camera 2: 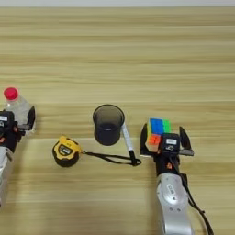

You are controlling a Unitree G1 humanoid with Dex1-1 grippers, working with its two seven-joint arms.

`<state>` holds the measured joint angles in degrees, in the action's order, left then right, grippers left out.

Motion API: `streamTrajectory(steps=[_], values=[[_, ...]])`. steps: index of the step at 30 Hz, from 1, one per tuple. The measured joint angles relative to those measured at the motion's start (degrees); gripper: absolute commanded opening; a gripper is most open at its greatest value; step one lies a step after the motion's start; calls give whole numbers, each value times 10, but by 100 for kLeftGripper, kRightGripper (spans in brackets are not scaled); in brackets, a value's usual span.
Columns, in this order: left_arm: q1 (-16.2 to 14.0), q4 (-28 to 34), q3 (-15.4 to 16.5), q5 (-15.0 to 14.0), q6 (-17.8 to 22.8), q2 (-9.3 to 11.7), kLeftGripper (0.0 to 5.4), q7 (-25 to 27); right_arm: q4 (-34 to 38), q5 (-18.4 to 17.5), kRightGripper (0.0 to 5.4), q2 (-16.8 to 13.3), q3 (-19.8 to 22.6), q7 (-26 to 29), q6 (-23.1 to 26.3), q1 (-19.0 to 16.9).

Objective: Move the objects on the table

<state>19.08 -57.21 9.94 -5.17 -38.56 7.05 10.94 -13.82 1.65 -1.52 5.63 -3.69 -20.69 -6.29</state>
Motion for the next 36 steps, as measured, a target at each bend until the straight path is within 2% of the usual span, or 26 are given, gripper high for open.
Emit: streamTrajectory(steps=[3,9,16,28,36], values=[[0,0,0,0,-1,0,342,0,0,1,540,0,0,-2,0,0],[-2,3,-5,1,-2,-4,321,3,0,1,540,0,0,-6,0,0],[-6,15,-25,5,-2,-25,313,8,0,2,540,0,-1,-8,0,0],[-11,30,-81,29,-1,-85,313,10,0,2,540,0,-4,-8,0,0],[-11,29,-92,37,0,-92,313,10,0,2,540,1,-5,-8,0,-1]])
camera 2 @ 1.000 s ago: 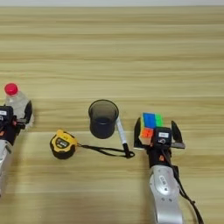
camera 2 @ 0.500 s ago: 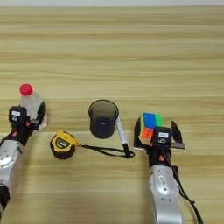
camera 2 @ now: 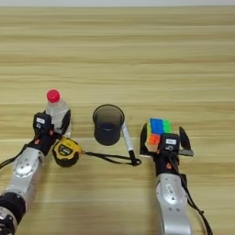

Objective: Move the objects on the table

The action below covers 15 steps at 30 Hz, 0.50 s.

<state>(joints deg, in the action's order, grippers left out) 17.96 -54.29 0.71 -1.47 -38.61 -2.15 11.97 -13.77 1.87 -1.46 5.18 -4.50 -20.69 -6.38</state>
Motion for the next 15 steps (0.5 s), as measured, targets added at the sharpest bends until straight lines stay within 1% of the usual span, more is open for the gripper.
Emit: streamTrajectory(steps=[9,10,12,15], values=[[3,-4,0,0,0,0,313,0,2,0,540,0,0,0,0,-6],[3,-4,0,0,0,1,341,0,2,0,540,0,0,0,0,-6],[3,-4,0,1,0,1,354,-2,3,0,540,0,0,0,0,-6],[3,-5,0,2,0,3,387,-5,3,0,540,0,0,0,0,-7]])
